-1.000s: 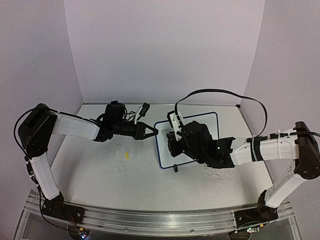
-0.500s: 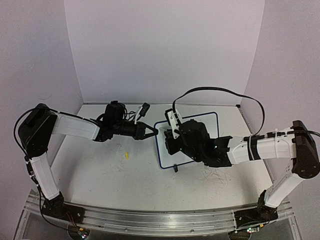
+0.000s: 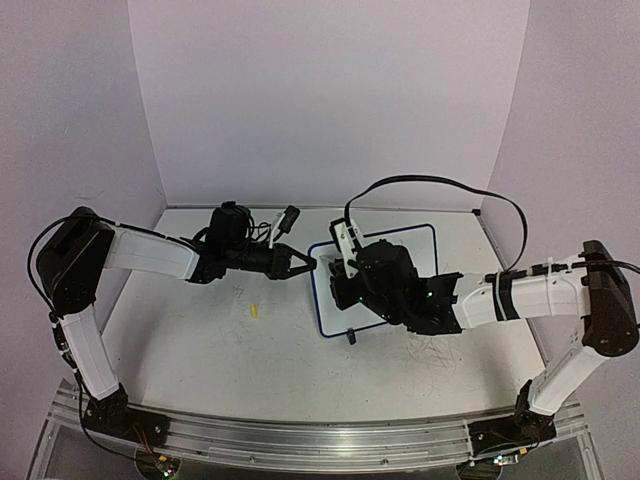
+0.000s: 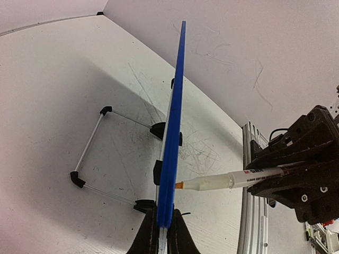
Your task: Write a sentence on the whiteboard
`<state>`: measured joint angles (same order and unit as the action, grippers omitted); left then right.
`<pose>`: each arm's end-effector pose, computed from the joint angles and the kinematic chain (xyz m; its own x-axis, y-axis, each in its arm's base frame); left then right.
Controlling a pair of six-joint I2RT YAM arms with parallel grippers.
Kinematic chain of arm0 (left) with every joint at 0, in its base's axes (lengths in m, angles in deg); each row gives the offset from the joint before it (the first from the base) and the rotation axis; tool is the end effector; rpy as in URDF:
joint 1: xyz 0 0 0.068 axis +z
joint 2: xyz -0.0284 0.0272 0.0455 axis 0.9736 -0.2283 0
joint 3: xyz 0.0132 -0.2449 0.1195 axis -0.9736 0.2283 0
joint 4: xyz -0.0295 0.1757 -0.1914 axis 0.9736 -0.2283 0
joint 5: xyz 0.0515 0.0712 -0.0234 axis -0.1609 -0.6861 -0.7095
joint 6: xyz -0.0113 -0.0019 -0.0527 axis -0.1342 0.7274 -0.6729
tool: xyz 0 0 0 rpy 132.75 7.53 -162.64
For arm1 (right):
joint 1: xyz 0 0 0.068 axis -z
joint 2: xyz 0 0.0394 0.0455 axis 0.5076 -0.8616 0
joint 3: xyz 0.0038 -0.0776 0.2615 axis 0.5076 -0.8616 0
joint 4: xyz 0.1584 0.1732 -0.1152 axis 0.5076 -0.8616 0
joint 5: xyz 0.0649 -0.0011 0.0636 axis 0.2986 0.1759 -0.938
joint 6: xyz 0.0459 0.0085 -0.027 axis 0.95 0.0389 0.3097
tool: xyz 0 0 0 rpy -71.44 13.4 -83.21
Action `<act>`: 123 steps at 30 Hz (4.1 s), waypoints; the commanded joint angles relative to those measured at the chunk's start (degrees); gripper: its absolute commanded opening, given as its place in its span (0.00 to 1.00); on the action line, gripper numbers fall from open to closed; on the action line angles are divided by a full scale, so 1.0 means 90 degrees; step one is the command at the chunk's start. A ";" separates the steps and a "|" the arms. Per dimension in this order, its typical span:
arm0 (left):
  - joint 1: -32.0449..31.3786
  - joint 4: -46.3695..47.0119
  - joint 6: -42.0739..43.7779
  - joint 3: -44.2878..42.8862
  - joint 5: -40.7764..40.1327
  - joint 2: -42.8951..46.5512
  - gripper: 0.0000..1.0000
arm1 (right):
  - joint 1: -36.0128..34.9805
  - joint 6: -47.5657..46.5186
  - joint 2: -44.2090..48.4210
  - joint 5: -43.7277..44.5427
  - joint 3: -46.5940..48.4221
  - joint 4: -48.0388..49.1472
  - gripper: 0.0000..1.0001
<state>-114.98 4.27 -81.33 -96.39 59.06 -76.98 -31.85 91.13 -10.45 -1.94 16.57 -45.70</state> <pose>0.2965 -0.2632 0.2077 -0.5622 0.1497 -0.8133 0.8159 0.2606 -0.5161 0.1837 0.3188 0.2514 -0.2157 -0.2131 -0.9529 -0.6028 0.7968 -0.0418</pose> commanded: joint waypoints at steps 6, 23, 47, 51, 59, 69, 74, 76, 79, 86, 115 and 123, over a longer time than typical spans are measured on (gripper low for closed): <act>-0.0085 -0.0234 0.0100 0.0003 0.0123 -0.0055 0.00 | 0.0028 0.0105 -0.0119 0.0220 0.0157 0.0138 0.00; -0.0083 -0.0234 0.0101 -0.0001 0.0126 -0.0027 0.00 | 0.0040 0.0445 0.0000 0.0228 -0.0131 -0.0067 0.00; -0.0087 -0.0234 0.0120 -0.0010 0.0138 0.0012 0.00 | 0.0133 0.0567 0.0540 -0.0064 -0.0181 0.0045 0.00; -0.0089 -0.0234 0.0120 0.0005 0.0133 0.0020 0.00 | 0.0158 0.0598 0.0404 -0.0072 -0.0102 0.0050 0.00; -0.0085 -0.0235 0.0131 -0.0012 0.0154 0.0012 0.00 | 0.0178 0.0536 0.0326 -0.0049 -0.0070 0.0093 0.00; -0.0089 -0.0235 0.0140 -0.0015 0.0167 0.0020 0.00 | 0.0210 0.0519 0.0256 -0.0047 -0.0025 0.0142 0.00; -0.0085 -0.0234 0.0140 -0.0017 0.0170 0.0021 0.00 | 0.0222 0.0515 0.0224 -0.0029 -0.0028 0.0152 0.00; -0.0087 -0.0232 0.0140 -0.0013 0.0170 0.0021 0.00 | 0.0226 0.0526 0.0207 -0.0012 -0.0025 0.0159 0.00; -0.0085 -0.0234 0.0140 -0.0027 0.0182 0.0021 0.00 | 0.0243 0.0551 0.0193 0.0006 -0.0023 0.0162 0.00; -0.0086 -0.0234 0.0147 -0.0026 0.0181 0.0030 0.00 | 0.0244 0.0534 0.0159 0.0011 -0.0014 0.0170 0.00; -0.0089 -0.0233 0.0149 -0.0034 0.0190 0.0077 0.00 | 0.0162 0.0995 0.0279 -0.0276 -0.0388 -0.0169 0.00; -0.0092 -0.0233 0.0149 -0.0033 0.0190 0.0079 0.00 | 0.0123 0.1055 0.0194 -0.0336 -0.0375 -0.0180 0.00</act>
<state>-114.91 4.23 -81.15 -96.39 59.15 -76.98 -30.31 99.56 -8.29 -4.78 13.58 -47.40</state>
